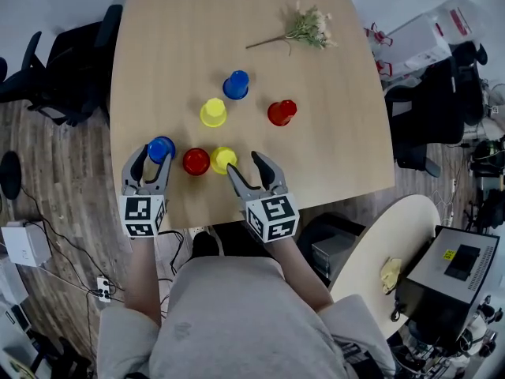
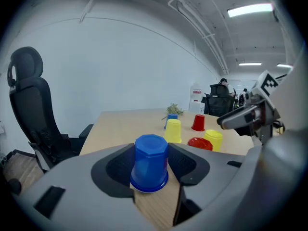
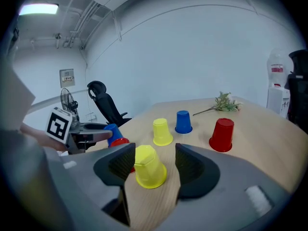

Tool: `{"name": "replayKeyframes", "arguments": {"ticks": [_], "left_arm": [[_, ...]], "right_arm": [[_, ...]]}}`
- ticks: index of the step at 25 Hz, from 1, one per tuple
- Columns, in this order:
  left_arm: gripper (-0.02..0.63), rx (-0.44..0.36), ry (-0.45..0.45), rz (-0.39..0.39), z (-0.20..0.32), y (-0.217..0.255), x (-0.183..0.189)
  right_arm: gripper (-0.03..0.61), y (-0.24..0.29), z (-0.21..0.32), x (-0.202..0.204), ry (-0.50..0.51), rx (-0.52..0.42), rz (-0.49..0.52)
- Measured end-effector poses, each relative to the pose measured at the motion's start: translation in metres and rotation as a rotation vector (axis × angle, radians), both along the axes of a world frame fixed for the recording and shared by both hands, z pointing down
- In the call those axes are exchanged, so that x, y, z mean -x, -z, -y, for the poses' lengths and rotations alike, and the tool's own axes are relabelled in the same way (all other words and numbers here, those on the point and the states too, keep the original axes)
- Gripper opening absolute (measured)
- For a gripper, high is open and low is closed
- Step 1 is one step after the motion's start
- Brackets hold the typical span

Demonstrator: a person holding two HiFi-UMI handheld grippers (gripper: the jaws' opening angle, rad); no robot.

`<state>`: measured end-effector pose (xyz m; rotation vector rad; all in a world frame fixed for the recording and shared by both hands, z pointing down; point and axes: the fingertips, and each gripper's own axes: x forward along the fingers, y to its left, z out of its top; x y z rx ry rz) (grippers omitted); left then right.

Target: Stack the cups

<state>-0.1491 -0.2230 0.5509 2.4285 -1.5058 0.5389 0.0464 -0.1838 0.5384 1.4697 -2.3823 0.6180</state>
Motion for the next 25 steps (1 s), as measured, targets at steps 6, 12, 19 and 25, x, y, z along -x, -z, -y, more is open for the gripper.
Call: {"name": "replayKeyframes", "arguments": {"ticks": [6, 12, 19, 25], "left_arm": [[0.222, 0.044, -0.028, -0.045, -0.039, -0.015, -0.011], [0.236, 0.044, -0.092, -0.081, -0.044, -0.019, -0.028], [0.249, -0.085, -0.074, -0.175, -0.022, 0.063, 0.01], [0.249, -0.131, -0.24, -0.159, 0.05, 0.11, -0.052]], "right_arm": [[0.261, 0.001, 0.003, 0.003, 0.002, -0.003, 0.009], [0.261, 0.001, 0.002, 0.001, -0.008, -0.005, 0.008], [0.261, 0.011, 0.008, -0.029, -0.066, -0.021, 0.01], [0.261, 0.026, 0.028, -0.072, -0.154, -0.05, -0.005]]}}
